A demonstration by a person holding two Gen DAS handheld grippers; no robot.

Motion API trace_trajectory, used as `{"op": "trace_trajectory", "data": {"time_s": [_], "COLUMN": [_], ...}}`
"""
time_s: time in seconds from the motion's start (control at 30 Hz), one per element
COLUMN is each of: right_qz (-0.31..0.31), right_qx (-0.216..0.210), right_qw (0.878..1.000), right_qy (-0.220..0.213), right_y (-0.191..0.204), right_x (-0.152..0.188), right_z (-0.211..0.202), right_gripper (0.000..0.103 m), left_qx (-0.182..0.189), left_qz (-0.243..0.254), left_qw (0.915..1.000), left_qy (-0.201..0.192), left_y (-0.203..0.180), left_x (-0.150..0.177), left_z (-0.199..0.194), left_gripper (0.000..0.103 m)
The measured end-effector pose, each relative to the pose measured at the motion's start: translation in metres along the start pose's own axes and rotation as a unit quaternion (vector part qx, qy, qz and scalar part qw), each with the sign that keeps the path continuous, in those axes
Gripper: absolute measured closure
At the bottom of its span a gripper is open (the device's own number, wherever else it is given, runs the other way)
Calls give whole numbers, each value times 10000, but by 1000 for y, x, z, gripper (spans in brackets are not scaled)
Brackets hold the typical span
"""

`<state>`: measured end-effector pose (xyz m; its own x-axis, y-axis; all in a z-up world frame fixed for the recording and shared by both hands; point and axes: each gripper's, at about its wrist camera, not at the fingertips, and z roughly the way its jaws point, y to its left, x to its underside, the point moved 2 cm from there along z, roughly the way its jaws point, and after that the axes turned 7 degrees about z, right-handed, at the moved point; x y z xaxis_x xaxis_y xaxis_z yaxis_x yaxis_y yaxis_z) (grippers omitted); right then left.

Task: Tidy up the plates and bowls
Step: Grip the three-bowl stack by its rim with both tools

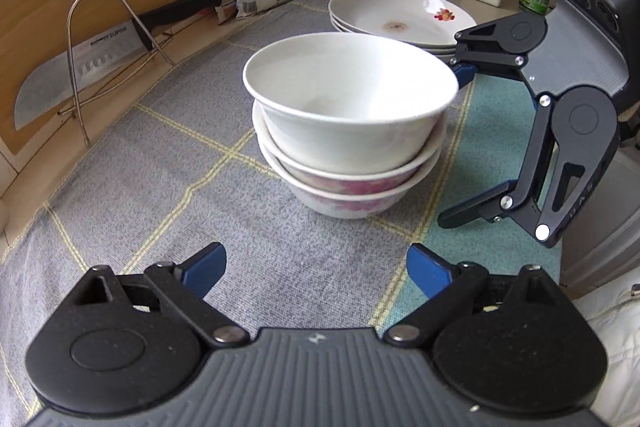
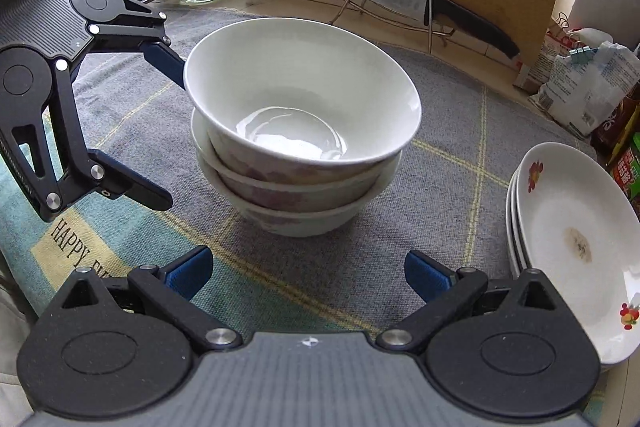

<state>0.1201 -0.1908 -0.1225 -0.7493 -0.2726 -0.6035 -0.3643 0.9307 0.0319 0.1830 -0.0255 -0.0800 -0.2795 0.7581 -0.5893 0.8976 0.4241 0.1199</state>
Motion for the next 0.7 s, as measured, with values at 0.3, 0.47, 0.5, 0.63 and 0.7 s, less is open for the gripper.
{"op": "trace_trajectory", "data": {"time_s": [0.3, 0.47, 0.5, 0.63, 0.7], "right_qz": [272, 156, 115, -122, -291], "right_qx": [-3, -98, -133, -321, -448], "right_qw": [9996, 9998, 9998, 9994, 9986], "right_qy": [126, -6, -40, -106, -58], "right_y": [-7, -9, -10, -14, -17], "right_x": [1, 5, 5, 6, 5], "right_z": [14, 13, 13, 13, 13], "right_gripper": [0, 0, 0, 0, 0], "left_qx": [324, 331, 304, 234, 186], "left_qz": [130, 136, 114, 28, -63], "left_qw": [9991, 9991, 9993, 9997, 9998], "left_qy": [-229, -206, -175, -102, -46], "left_y": [6, 7, 6, 4, 4], "left_x": [9, 4, 2, -5, -8], "left_z": [22, 26, 27, 33, 35], "left_gripper": [2, 1, 1, 1, 0]}}
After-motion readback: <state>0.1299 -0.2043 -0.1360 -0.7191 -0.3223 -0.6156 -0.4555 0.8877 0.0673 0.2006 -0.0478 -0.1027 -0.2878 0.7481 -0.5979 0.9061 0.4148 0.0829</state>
